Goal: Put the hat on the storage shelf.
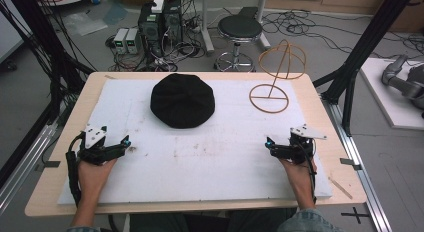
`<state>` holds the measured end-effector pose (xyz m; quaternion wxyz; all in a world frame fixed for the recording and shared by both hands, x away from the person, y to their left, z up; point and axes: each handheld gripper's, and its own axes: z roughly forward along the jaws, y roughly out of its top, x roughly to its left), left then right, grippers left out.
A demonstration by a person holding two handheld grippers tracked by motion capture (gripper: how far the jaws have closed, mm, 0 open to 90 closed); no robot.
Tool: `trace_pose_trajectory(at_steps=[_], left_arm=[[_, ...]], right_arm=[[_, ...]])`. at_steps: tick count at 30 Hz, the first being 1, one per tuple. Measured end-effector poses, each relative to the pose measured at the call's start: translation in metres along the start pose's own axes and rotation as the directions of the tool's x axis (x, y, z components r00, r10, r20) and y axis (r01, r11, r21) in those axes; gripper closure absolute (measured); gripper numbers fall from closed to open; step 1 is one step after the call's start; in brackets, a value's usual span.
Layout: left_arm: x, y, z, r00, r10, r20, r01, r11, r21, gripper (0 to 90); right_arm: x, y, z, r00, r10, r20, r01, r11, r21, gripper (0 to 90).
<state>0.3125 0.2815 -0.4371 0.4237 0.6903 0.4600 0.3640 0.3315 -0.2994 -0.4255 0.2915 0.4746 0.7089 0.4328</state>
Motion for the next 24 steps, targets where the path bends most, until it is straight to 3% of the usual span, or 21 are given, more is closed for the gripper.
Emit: trace_pose_trajectory(at_steps=[9,14,24], left_arm=[[0.001,0.0,0.0,1.0,0.001,0.004,-0.001,1.0,-0.001,16.4],[0.001,0.0,0.001,1.0,-0.001,0.008,0.001,1.0,-0.007,16.4],[-0.001,0.001,0.002,0.9998,-0.004,0.019,0.004,0.9999,-0.011,16.3]], right_arm=[[0.007,0.025,0.007,0.9997,-0.009,-0.022,0.008,1.0,-0.018,2.8],[0.014,0.046,0.009,0.9986,-0.039,-0.036,0.038,0.999,-0.033,2.9],[0.033,0.087,0.019,0.9928,-0.089,-0.08,0.08,0.991,-0.11,4.7]])
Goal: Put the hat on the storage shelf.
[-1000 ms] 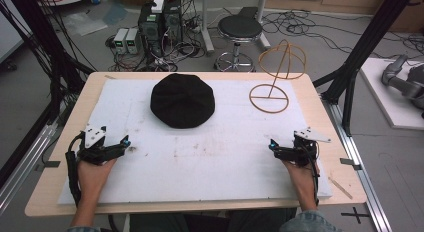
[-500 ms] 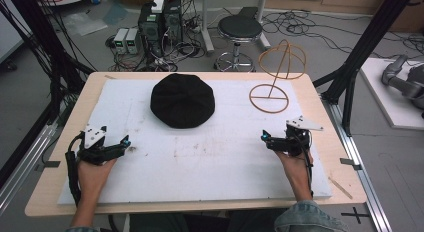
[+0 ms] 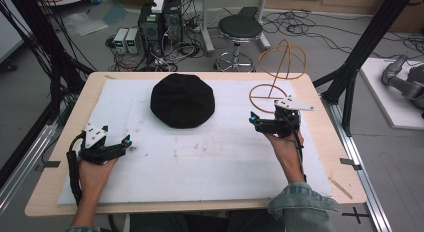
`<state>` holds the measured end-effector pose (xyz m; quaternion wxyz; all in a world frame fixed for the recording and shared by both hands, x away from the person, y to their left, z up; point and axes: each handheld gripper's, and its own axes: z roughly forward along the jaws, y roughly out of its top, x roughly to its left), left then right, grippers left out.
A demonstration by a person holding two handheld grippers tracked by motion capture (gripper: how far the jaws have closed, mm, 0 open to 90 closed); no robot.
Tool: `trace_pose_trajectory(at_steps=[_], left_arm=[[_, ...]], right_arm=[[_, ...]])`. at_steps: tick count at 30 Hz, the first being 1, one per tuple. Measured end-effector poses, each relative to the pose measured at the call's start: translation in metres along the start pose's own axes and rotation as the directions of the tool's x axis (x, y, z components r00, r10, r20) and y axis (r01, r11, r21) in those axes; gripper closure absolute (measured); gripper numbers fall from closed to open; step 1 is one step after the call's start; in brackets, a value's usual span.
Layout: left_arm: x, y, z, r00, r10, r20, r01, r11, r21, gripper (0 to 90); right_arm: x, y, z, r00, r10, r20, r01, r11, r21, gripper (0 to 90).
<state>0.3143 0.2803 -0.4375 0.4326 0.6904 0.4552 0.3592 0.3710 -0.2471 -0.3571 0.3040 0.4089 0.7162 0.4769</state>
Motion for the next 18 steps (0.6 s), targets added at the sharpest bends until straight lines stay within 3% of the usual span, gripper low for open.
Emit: trace_pose_trajectory(at_steps=[12,18], left_arm=[[0.0,0.0,0.001,1.0,-0.005,0.007,0.005,1.0,-0.003,16.3],[0.0,0.0,0.001,1.0,-0.004,0.009,0.004,1.0,-0.003,16.4]], right_arm=[[0.025,0.038,0.03,0.9971,-0.029,-0.07,0.026,0.999,-0.04,4.6],[0.037,0.055,0.047,0.9942,-0.014,-0.107,0.006,0.997,-0.074,4.6]])
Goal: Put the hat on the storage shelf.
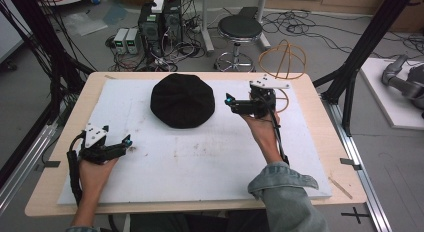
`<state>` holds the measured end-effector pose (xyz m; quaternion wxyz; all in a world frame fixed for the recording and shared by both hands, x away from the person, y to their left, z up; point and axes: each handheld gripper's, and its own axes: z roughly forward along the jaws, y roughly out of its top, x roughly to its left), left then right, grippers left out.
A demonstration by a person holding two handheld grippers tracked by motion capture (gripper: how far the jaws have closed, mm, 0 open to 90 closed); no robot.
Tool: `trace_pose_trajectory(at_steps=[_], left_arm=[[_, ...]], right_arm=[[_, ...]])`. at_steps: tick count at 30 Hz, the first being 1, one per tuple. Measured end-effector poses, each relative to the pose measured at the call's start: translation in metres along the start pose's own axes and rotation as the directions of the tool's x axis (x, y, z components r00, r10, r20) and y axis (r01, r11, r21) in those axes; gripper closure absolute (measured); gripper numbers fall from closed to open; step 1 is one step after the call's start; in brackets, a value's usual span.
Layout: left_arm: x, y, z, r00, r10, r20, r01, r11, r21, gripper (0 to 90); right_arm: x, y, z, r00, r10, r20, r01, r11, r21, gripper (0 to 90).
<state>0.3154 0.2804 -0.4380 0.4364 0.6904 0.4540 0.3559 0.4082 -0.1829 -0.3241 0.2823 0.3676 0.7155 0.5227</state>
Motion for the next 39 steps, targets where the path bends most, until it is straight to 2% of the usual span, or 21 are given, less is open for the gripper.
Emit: trace_pose_trajectory(at_steps=[9,16,19,20,26,30,33,39], left_arm=[[0.0,0.0,0.0,1.0,-0.006,0.0,0.006,1.0,-0.003,16.4],[0.001,0.0,0.0,1.0,-0.007,0.001,0.007,1.0,-0.004,16.4],[0.001,0.0,0.0,1.0,-0.005,0.002,0.005,1.0,-0.003,16.4],[0.001,0.0,0.0,1.0,-0.008,0.002,0.008,1.0,-0.005,16.4],[0.001,0.0,0.001,0.9999,-0.011,0.005,0.011,0.9999,-0.004,16.3],[0.001,0.0,0.001,0.9999,-0.01,0.004,0.01,0.9999,-0.004,16.3],[0.001,0.0,0.001,0.9999,-0.01,0.004,0.01,0.9999,-0.004,16.4],[0.001,0.0,0.001,0.9999,-0.011,0.005,0.011,0.9999,-0.006,16.3]], right_arm=[[0.018,0.014,0.033,0.9983,0.028,-0.051,-0.03,0.999,-0.042,4.6],[0.03,0.013,0.057,0.9969,0.024,-0.075,-0.027,0.999,-0.035,4.6],[0.035,0.012,0.069,0.9957,0.032,-0.087,-0.035,0.999,-0.03,4.6],[0.039,0.009,0.078,0.9954,0.025,-0.092,-0.028,0.999,-0.03,4.6],[0.045,0.0,0.098,0.9946,0.032,-0.099,-0.033,0.999,-0.014,4.5],[0.048,-0.004,0.108,0.9941,0.027,-0.105,-0.028,1.0,-0.01,4.6],[0.051,-0.008,0.116,0.992,0.041,-0.12,-0.042,0.999,-0.008,4.6],[0.06,-0.016,0.131,0.991,0.029,-0.13,-0.027,1.0,0.014,4.6]])
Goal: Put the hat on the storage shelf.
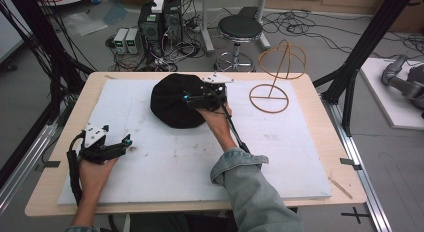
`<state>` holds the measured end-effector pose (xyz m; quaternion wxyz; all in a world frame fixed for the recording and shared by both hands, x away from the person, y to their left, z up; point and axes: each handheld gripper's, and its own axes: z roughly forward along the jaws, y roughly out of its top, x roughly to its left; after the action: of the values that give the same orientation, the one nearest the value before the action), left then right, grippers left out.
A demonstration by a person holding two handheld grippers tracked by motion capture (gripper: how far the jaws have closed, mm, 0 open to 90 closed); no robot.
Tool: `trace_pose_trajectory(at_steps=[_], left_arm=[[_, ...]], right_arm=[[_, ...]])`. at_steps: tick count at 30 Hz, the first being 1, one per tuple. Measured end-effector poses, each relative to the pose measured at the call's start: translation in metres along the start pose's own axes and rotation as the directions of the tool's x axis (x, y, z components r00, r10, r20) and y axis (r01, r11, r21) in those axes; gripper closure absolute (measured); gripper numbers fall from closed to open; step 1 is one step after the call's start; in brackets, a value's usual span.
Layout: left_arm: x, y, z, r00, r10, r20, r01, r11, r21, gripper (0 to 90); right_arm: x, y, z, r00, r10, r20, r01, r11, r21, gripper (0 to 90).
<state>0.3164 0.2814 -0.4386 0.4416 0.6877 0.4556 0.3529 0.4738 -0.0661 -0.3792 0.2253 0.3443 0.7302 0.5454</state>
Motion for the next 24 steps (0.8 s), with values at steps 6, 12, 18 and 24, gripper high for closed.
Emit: trace_pose_trajectory(at_steps=[6,12,18,24], left_arm=[[0.0,0.0,0.0,1.0,-0.002,0.001,0.002,1.0,-0.004,16.4],[0.0,0.0,0.0,1.0,-0.007,0.0,0.007,1.0,-0.006,16.3],[0.0,0.0,0.0,1.0,-0.007,0.001,0.007,1.0,-0.006,16.3],[0.001,0.0,0.0,1.0,-0.005,-0.001,0.005,1.0,-0.006,16.3]], right_arm=[[0.005,-0.007,0.014,1.0,-0.008,0.003,0.008,1.0,0.022,4.6],[0.003,-0.016,0.024,0.9999,0.001,0.011,-0.002,0.999,0.055,4.6],[0.001,-0.021,0.03,0.9998,0.011,0.018,-0.013,0.997,0.081,4.7],[0.0,-0.022,0.033,0.9996,0.014,0.024,-0.016,0.994,0.109,15.2]])
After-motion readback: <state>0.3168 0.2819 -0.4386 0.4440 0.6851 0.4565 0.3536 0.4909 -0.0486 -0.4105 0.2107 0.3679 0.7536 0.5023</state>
